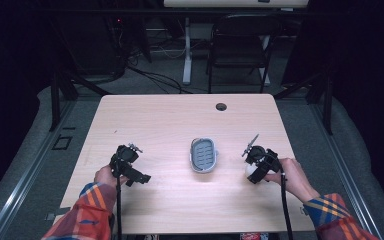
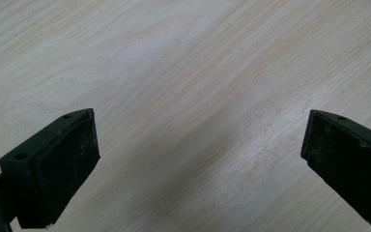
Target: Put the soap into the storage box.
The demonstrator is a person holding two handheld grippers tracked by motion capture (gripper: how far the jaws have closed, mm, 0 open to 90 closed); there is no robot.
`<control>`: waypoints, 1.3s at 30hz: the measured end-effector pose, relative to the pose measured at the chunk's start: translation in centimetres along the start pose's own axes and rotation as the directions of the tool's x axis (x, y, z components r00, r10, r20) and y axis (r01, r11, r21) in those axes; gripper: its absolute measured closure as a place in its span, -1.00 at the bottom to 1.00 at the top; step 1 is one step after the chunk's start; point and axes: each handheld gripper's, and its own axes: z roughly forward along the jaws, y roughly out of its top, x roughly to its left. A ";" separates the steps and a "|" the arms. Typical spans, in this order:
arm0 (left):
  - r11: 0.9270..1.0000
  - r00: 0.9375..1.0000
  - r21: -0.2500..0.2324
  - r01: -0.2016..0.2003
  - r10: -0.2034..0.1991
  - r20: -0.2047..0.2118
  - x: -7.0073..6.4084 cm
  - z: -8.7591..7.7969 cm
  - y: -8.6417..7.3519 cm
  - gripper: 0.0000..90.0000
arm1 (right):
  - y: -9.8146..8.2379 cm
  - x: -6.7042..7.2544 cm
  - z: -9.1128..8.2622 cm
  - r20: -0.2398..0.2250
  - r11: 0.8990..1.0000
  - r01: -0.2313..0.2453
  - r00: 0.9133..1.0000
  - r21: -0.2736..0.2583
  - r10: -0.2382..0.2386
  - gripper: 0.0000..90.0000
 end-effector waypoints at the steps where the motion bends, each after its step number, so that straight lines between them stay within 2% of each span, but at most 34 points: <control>1: 1.000 1.000 -0.001 0.001 -0.001 0.000 0.0 0.0 0.0 -1.00 | 0.1 0.0 0.0 0.005 1.000 0.004 1.000 -0.001 -0.004 -0.49; 5: 1.000 1.000 0.000 -0.003 0.003 0.003 0.0 0.0 0.0 -1.00 | 0.6 0.2 -0.1 0.002 1.000 0.011 1.000 -0.012 -0.010 -0.49; 7: 1.000 1.000 0.001 -0.004 0.004 0.003 0.0 0.0 0.0 -1.00 | 0.9 0.2 -0.2 0.015 1.000 0.023 1.000 -0.003 -0.023 -0.49; 8: 1.000 1.000 0.002 -0.005 0.005 0.003 0.0 0.0 0.0 -1.00 | 1.0 0.3 0.0 0.004 1.000 0.013 1.000 -0.020 -0.013 -0.49; 10: 1.000 1.000 0.000 -0.004 0.004 0.003 0.0 0.0 0.0 -1.00 | 1.3 0.3 -0.2 0.017 0.999 0.034 0.999 -0.002 -0.033 -0.49; 12: 1.000 1.000 0.002 -0.005 0.005 0.003 0.0 0.0 0.0 -1.00 | 1.5 0.4 -0.3 0.007 0.999 0.033 0.999 -0.015 -0.033 -0.49; 13: 1.000 1.000 0.003 -0.005 0.005 0.004 0.0 0.0 0.0 -1.00 | 1.7 0.4 -0.4 0.023 0.999 0.040 0.999 -0.004 -0.040 -0.49; 14: 1.000 1.000 0.005 -0.002 0.002 0.008 0.0 0.0 0.0 -1.00 | 1.8 0.4 -0.4 0.016 0.999 0.035 0.999 -0.018 -0.035 -0.49; 18: 1.000 1.000 0.005 -0.003 0.003 0.007 0.0 0.1 0.0 -1.00 | 2.3 0.3 -0.6 0.018 0.999 0.046 0.999 -0.009 -0.046 -0.49; 23: 1.000 1.000 0.007 -0.004 0.004 0.009 0.0 0.1 0.0 -1.00 | 2.9 0.5 -0.8 0.013 0.998 0.040 0.999 -0.040 -0.039 -0.49; 39: 1.000 1.000 0.005 -0.008 0.008 0.012 0.0 0.1 0.0 -1.00 | 5.2 0.3 -1.5 0.029 0.996 0.077 0.997 -0.034 -0.076 -0.49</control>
